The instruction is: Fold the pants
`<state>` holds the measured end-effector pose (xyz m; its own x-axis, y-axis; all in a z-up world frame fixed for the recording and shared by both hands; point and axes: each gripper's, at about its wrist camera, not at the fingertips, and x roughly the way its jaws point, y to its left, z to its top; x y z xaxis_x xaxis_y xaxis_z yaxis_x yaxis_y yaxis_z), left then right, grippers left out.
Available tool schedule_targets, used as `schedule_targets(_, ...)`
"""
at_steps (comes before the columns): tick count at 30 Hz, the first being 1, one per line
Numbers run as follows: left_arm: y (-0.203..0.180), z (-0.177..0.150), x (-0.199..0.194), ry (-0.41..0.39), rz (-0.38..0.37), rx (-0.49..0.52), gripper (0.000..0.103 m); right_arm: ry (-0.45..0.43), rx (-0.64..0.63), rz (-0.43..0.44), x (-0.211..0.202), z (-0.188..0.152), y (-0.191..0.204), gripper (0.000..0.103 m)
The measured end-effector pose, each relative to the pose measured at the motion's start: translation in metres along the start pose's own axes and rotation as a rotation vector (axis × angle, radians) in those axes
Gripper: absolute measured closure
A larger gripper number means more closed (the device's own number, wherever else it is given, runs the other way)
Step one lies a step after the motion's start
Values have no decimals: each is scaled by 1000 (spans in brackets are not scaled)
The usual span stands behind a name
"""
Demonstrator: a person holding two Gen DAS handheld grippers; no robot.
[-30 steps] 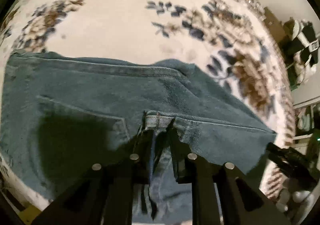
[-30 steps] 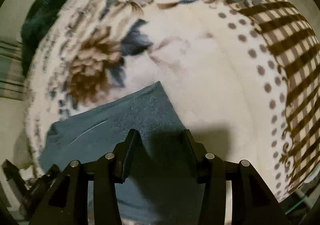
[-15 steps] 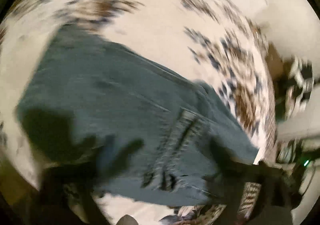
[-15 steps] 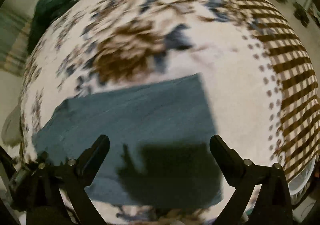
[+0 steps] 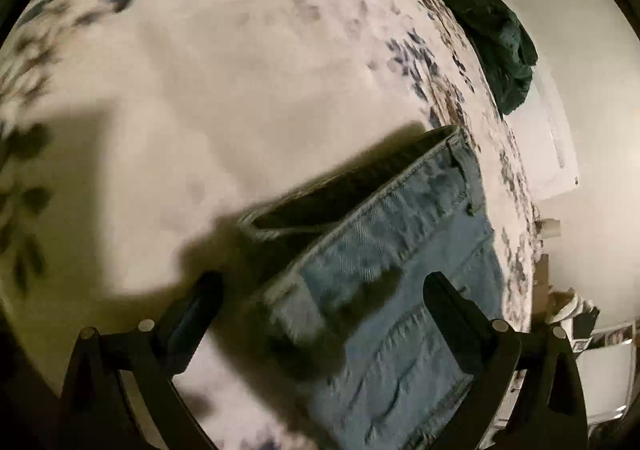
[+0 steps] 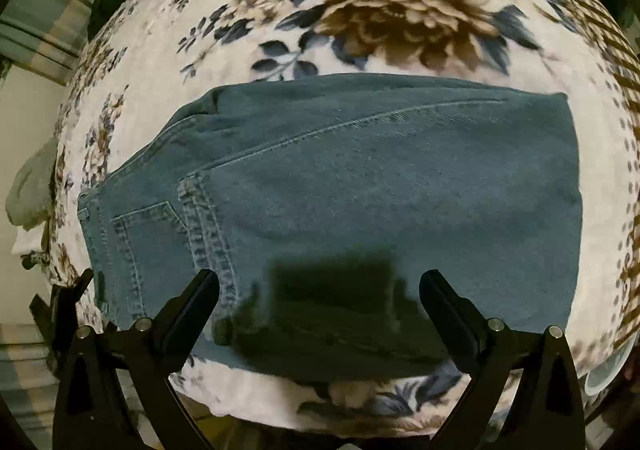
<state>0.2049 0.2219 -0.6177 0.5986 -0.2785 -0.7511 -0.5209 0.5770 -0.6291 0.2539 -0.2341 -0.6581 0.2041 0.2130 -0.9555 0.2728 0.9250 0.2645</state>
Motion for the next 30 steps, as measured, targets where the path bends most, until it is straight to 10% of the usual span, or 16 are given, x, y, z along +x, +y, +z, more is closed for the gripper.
schedule_targets(5, -15, 2, 4, -65, -27, 44, 8, 7, 45, -7, 7, 16, 1, 1)
schedule_targets(8, -6, 1, -2, -82, -24, 10, 60, 2, 55, -8, 7, 21, 2, 1)
schedule_targets(11, -11, -2, -18, -117, -37, 45, 73, 0, 48, -5, 8, 21, 5, 1)
schedule_targets(22, -149, -53, -132, -232, -218, 405, 79, -32, 115, 43, -15, -1, -33, 1)
schedule_targets(30, -265, -171, -116, -52, -380, 681, 83, -126, 306, 33, -75, -33, -142, 1)
